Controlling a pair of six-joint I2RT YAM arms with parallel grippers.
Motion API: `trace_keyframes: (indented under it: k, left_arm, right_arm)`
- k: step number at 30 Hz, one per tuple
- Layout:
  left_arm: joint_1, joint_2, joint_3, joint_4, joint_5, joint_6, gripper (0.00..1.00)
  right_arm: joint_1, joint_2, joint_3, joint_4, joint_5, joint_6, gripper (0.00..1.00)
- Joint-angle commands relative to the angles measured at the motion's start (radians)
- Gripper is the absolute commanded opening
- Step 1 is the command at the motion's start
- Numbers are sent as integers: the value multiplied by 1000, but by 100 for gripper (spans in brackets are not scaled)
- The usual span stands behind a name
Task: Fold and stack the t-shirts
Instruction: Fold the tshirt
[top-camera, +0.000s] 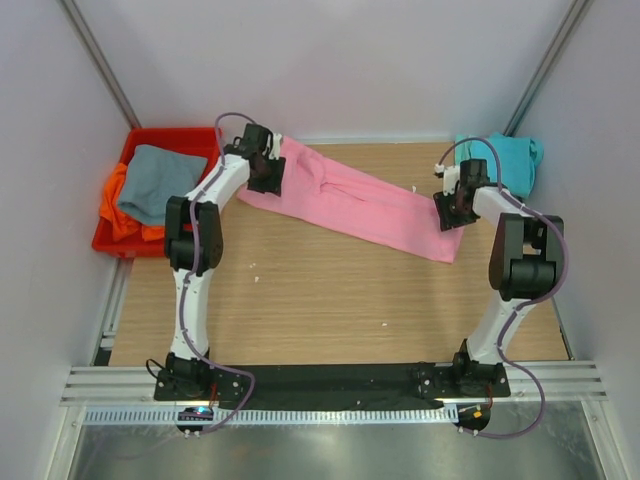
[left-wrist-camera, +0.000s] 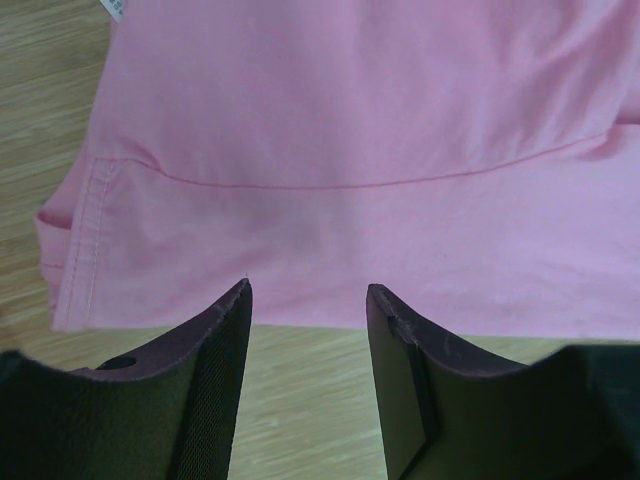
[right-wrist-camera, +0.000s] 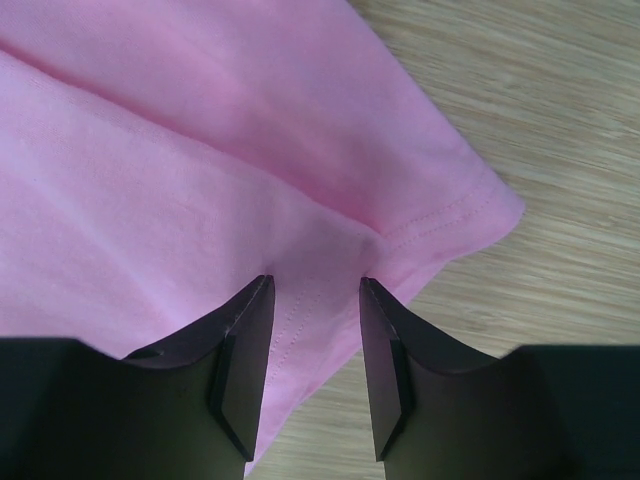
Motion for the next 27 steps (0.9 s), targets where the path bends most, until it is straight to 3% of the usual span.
trace_keyframes:
  k: [1,6,16,27]
  left_arm:
    - [8,49,71,-22,-48,32,51]
    - [14,105,146,-62,-57,41,52]
    - [16,197,279,-102,-88,58,52]
    - [16,285,388,-113,-88,72,56]
  right_arm:
    - [8,31,7,38,-10,-30,45]
    - [8,65,-12,0,-6,-70,45]
    - [30,24,-68,-270,-1,-207,43]
    - [270,-103,-62,-499,-108,-179,43]
